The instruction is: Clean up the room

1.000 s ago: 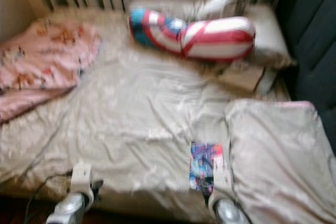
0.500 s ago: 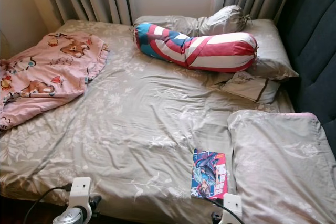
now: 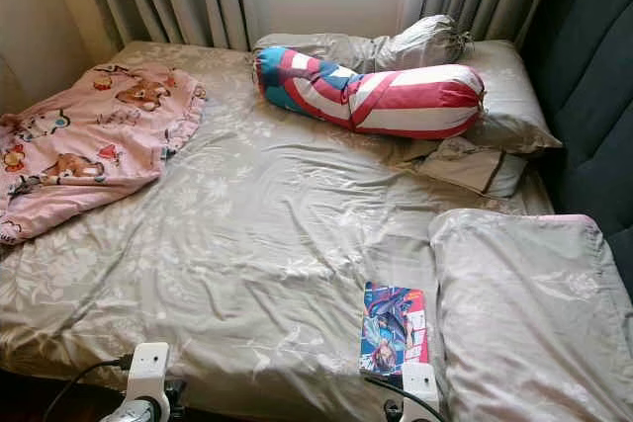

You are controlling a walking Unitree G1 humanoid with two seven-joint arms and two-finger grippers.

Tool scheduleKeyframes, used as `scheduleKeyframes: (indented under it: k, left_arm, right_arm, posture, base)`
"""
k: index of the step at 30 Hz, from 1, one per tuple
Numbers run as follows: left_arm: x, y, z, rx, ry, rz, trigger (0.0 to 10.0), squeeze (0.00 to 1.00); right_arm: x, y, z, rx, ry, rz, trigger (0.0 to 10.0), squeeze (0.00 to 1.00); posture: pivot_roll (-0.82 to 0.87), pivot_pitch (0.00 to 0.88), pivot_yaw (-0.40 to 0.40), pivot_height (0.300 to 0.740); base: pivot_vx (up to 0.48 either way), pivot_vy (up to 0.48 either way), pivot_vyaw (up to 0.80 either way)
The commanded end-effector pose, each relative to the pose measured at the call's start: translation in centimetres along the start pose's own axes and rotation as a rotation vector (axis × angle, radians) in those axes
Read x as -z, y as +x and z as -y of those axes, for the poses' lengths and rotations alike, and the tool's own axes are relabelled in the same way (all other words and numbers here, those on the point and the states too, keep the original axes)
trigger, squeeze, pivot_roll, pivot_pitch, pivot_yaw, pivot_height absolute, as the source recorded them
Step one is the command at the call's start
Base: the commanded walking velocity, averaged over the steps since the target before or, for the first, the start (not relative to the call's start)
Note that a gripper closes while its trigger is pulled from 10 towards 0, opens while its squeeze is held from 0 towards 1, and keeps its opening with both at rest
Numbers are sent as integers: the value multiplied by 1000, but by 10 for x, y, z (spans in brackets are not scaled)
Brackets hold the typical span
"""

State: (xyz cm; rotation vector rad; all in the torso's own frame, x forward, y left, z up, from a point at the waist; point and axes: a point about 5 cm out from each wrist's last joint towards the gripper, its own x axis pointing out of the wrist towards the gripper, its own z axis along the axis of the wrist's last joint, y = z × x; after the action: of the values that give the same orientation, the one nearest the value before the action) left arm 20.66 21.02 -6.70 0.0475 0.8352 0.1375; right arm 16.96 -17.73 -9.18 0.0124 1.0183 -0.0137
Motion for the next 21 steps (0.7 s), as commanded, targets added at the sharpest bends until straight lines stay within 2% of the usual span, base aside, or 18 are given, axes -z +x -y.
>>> scheduleKeyframes:
  k: [1, 3, 4, 5, 8, 14, 21]
  left_arm:
    - [2, 0, 0, 2, -3, -10, 10000, 0]
    - [2, 0, 0, 1, -6, -12, 10000, 0]
    - [2, 0, 0, 0, 3, -19, 10000, 0]
    - [2, 0, 0, 0, 3, -19, 10000, 0]
    - [3, 0, 0, -1, 4, -22, 10000, 0]
    - [7, -1, -2, -3, 13, -39, 10000, 0]
    - [11, -2, -2, -3, 9, -47, 10000, 0]
  right_arm:
    - [1, 0, -1, -14, -15, 3, 10000, 0]
    - [1, 0, -2, -25, -7, 16, 10000, 0]
    - [0, 0, -2, -21, -58, 22, 10000, 0]
    - [0, 0, -2, -21, -58, 22, 10000, 0]
    - [0, -1, -2, -18, -15, 26, 10000, 0]
    - [-1, 0, -2, -23, 14, 27, 10000, 0]
    - [-2, 0, -2, -32, -3, 30, 10000, 0]
  posture:
    - [-115, 0, -42, 740]
    - [-115, 0, -41, 740]
    - [-112, 3, -42, 740]
    - [-112, 3, -42, 740]
    - [-109, 11, -42, 740]
    - [-111, 23, -43, 740]
    - [-105, 28, -48, 740]
  base:
    - [0, 0, 0]
    - [0, 0, 253]
    - [0, 0, 800]
    - [0, 0, 800]
    - [0, 185, 800]
    - [0, 375, 0]
    - [0, 374, 0]
